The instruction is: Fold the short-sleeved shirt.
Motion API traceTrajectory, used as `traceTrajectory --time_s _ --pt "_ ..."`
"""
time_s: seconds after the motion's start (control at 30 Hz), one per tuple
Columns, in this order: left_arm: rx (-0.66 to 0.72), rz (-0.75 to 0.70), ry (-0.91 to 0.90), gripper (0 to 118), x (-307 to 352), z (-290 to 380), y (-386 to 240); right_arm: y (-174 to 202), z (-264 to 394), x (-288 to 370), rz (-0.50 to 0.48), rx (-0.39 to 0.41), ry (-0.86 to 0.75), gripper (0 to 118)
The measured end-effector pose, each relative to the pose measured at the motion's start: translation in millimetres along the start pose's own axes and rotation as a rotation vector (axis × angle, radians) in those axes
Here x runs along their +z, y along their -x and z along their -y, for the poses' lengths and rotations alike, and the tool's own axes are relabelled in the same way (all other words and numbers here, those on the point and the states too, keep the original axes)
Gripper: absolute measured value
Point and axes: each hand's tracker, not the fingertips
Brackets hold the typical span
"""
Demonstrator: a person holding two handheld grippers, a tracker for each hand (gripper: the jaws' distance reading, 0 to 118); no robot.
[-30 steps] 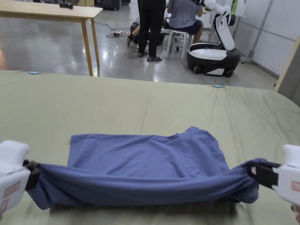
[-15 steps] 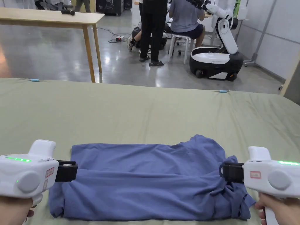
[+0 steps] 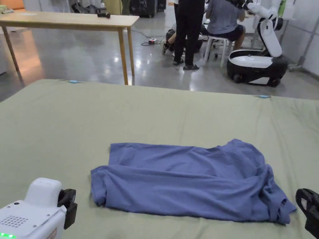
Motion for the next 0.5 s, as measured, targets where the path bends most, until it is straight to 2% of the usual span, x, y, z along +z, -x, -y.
traceTrajectory --time_s 0.13,0.23,0.27,0.3,0.33,0.37,0.5 --pt "0.038 0.038 0.093 1 -34 14 10 2 10 -1 0.011 -0.01 0.032 7" --pt "0.029 0.02 0.111 7 -66 14 10 0 14 -5 0.013 -0.018 0.055 7" --pt "0.024 0.01 0.131 30 -78 11 10 -2 16 -7 0.019 -0.015 0.067 7" --pt "0.017 0.007 0.159 70 -92 8 11 -4 17 -9 0.023 -0.015 0.077 7" --pt "0.012 0.01 0.168 100 -102 6 12 -5 17 -10 0.026 -0.018 0.082 7" --pt "0.002 0.0 0.153 104 -110 4 8 -8 18 -11 0.031 -0.023 0.087 7" --pt "-0.025 -0.017 0.206 103 -147 -4 4 -20 20 -17 0.062 -0.034 0.119 7"
